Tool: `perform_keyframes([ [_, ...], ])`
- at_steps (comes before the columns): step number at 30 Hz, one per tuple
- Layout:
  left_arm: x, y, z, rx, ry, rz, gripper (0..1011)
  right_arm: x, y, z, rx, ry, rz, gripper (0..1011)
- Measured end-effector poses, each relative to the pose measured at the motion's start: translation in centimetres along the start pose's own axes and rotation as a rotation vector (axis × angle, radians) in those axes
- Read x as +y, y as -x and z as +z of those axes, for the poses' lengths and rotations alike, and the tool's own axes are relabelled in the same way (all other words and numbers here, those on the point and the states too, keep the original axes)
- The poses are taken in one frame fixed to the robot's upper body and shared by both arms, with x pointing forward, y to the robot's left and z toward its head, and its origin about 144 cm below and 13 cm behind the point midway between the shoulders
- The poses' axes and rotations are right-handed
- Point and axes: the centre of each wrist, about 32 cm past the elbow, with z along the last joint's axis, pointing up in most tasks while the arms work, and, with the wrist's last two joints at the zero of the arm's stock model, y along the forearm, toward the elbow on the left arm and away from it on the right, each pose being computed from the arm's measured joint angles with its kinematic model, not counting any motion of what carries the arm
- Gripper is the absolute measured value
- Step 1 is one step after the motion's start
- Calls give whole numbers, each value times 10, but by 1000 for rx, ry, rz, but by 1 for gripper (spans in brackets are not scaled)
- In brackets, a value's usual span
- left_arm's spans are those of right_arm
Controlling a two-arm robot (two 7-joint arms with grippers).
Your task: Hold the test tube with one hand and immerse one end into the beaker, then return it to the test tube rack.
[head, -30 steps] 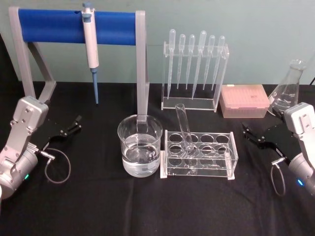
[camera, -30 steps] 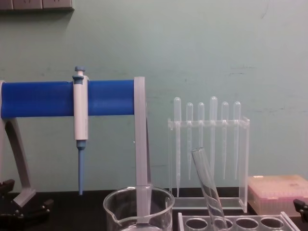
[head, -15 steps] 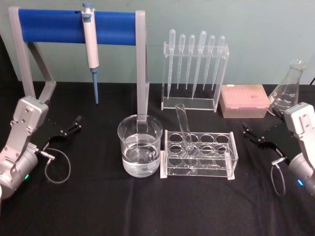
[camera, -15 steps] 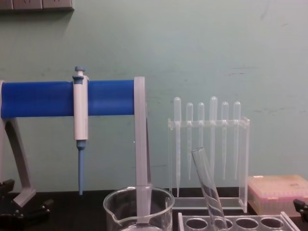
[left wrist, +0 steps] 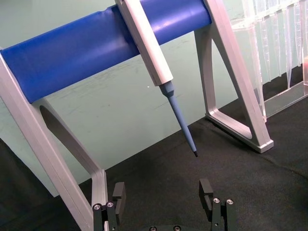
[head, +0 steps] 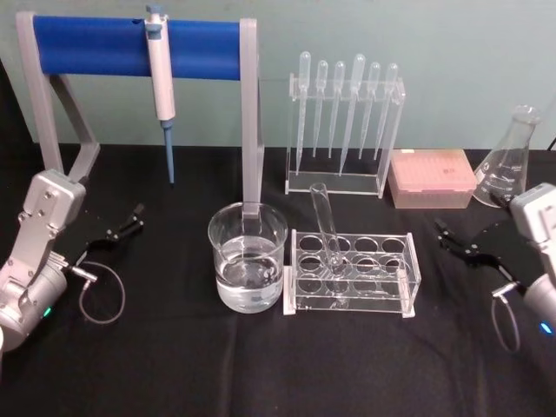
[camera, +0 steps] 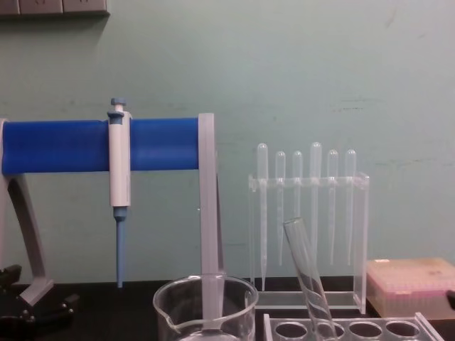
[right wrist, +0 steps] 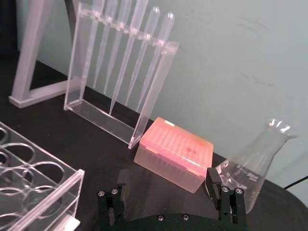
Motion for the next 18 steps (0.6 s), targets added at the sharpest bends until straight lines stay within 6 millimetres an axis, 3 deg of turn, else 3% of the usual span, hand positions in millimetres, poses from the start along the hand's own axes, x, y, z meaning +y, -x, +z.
perform_keyframes([
  [10,0,0,0,0,0,0,1000,-34,-15,37,92,-37,179,1002],
  [18,0,0,0,0,0,0,1000,-22,-12,60,170,-62,382,1003],
])
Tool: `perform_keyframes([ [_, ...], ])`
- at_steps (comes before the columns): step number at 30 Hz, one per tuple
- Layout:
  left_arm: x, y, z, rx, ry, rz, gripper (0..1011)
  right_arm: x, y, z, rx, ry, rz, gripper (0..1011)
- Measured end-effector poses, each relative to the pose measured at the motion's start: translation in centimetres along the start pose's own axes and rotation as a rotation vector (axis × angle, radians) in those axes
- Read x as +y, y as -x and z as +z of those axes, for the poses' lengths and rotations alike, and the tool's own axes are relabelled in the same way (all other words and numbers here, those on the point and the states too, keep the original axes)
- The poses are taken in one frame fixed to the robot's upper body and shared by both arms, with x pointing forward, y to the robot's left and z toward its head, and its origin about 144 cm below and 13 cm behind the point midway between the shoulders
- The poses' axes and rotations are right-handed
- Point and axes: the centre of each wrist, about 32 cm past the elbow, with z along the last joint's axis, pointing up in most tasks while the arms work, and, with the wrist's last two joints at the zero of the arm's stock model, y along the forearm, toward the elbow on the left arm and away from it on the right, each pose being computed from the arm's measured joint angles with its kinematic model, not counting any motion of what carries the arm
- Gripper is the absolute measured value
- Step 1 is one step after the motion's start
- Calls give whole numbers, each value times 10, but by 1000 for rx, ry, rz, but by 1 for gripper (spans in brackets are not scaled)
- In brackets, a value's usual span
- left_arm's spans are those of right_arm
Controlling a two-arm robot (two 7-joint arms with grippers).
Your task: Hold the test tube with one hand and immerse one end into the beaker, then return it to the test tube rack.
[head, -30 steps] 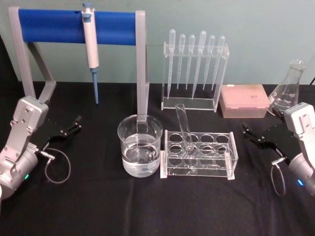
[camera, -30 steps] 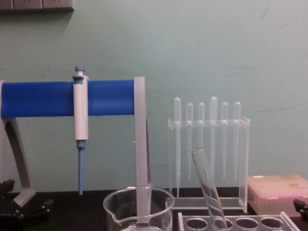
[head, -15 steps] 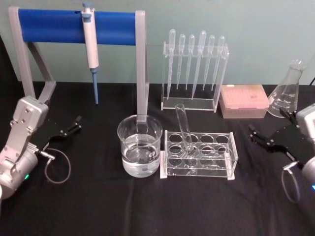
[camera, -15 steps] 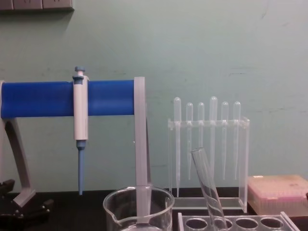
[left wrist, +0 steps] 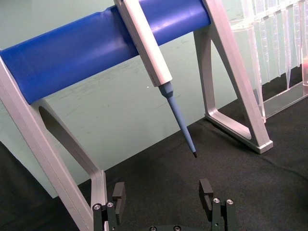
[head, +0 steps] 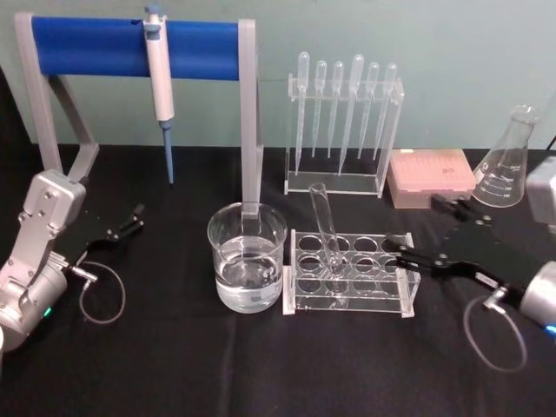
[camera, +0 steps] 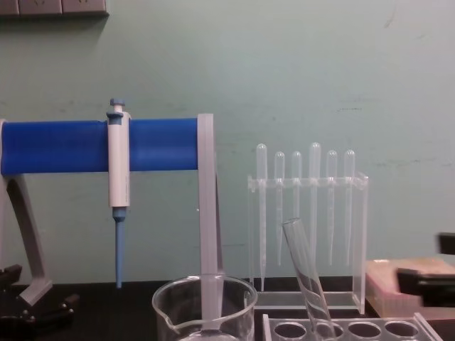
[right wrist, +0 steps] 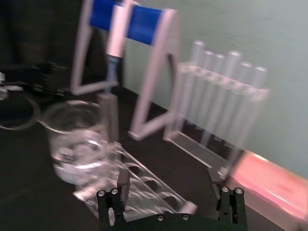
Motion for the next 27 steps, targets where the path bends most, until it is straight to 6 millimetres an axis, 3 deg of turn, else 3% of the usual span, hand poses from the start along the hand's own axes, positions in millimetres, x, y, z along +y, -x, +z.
perform_keyframes([
  [20,0,0,0,0,0,0,1000,82,14,21,-2,70,207,997],
  [27,0,0,0,0,0,0,1000,92,14,28,-10,95,225,853],
])
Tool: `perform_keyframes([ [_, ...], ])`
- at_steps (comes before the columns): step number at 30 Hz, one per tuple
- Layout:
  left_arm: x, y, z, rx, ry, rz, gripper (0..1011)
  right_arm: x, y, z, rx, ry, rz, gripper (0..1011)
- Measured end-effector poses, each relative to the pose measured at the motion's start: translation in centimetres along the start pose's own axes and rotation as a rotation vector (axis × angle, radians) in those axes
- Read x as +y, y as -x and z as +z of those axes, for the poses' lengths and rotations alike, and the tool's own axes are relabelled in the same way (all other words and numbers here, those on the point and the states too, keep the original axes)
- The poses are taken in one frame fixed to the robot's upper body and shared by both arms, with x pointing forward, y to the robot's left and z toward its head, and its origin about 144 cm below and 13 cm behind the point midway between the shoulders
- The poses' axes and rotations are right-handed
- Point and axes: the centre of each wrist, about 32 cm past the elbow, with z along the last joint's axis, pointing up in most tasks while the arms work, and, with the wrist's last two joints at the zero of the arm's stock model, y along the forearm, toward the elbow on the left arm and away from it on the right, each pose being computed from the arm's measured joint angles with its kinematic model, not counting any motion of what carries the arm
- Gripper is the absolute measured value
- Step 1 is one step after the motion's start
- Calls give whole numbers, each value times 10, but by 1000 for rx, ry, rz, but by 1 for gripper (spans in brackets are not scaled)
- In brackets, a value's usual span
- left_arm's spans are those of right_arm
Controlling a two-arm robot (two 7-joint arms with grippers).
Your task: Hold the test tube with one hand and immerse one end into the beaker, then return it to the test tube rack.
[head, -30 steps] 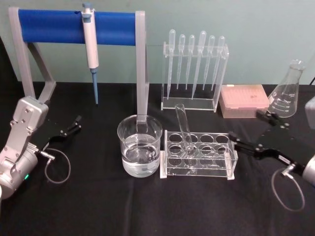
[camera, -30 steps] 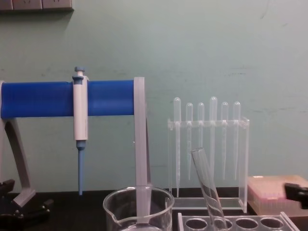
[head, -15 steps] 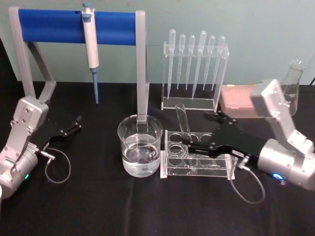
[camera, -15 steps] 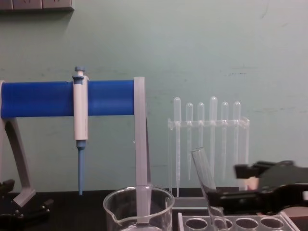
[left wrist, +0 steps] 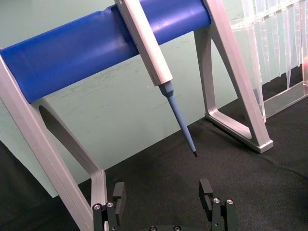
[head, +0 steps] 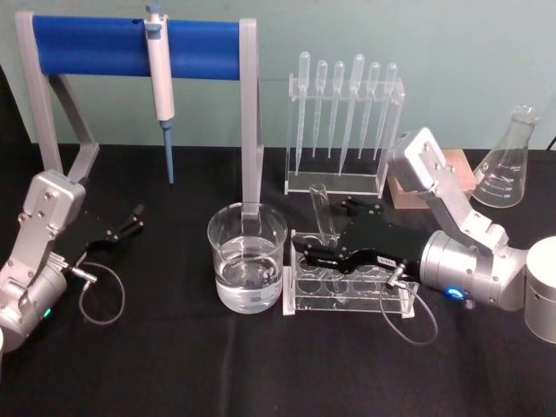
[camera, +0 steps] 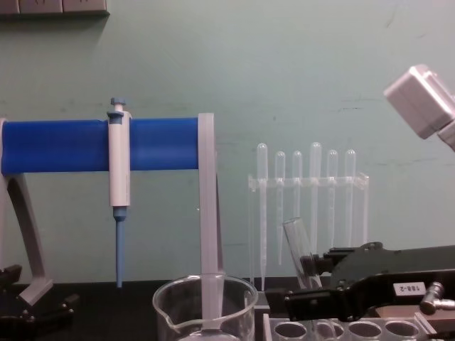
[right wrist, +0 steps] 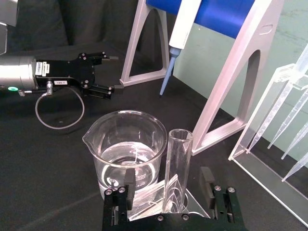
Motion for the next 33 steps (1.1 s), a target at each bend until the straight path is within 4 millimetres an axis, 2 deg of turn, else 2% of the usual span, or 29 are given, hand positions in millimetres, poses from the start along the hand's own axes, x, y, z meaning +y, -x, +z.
perform_keyframes([
  [6,0,0,0,0,0,0,1000,3,0,2,6,11,1,706],
  [12,0,0,0,0,0,0,1000,1,-2,3,12,7,-9,487],
  [21,0,0,0,0,0,0,1000,0,-3,4,26,-5,-16,228],
  [27,0,0,0,0,0,0,1000,-5,-2,6,43,-30,-27,225],
  [33,0,0,0,0,0,0,1000,-19,2,12,83,-133,-60,225],
])
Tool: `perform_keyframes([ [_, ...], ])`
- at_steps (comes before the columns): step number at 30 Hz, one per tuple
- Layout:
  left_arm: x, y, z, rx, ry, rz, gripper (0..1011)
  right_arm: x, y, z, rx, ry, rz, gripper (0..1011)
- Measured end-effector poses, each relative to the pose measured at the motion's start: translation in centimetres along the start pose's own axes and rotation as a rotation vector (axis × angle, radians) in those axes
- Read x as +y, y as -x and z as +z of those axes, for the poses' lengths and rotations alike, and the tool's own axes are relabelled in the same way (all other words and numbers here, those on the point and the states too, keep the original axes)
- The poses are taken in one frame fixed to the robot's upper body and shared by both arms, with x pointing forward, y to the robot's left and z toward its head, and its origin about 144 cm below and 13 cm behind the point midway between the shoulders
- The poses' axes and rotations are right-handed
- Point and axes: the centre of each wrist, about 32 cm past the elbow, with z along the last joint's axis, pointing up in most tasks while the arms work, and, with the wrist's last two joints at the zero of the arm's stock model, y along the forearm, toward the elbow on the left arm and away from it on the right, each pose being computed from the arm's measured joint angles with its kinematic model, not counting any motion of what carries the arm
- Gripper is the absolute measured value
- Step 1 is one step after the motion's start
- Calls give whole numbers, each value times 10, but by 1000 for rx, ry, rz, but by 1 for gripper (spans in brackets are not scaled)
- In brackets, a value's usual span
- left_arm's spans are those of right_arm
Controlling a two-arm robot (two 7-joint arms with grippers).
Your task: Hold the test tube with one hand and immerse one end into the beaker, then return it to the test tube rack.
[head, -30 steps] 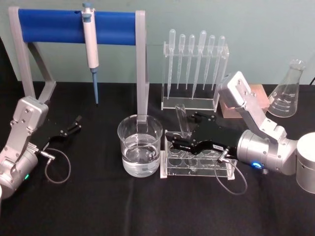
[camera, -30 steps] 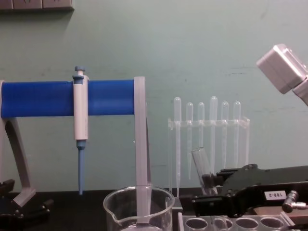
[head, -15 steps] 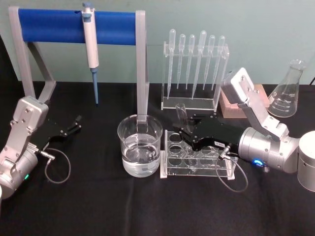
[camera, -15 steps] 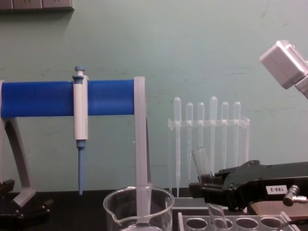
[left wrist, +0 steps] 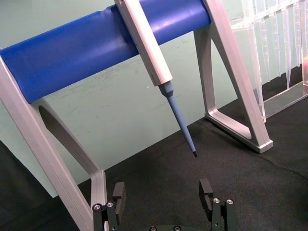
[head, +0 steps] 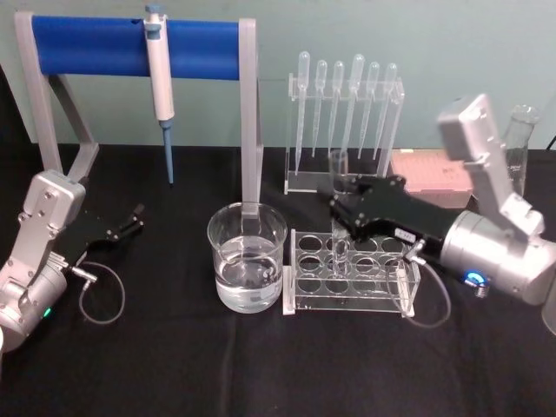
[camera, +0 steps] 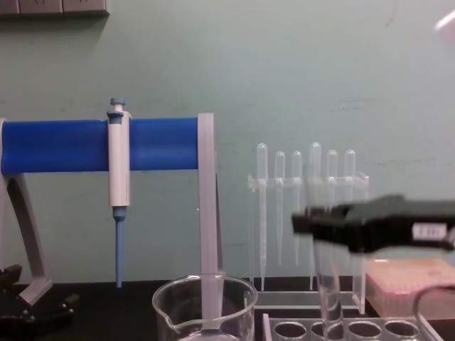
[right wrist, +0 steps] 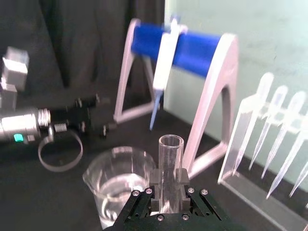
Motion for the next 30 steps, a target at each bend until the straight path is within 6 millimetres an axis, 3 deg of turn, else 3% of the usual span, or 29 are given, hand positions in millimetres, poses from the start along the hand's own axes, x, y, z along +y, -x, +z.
perform_keyframes([
  [9,0,0,0,0,0,0,1000,-18,8,15,18,-123,-35,225],
  [30,0,0,0,0,0,0,1000,-18,9,16,16,-128,-38,225],
])
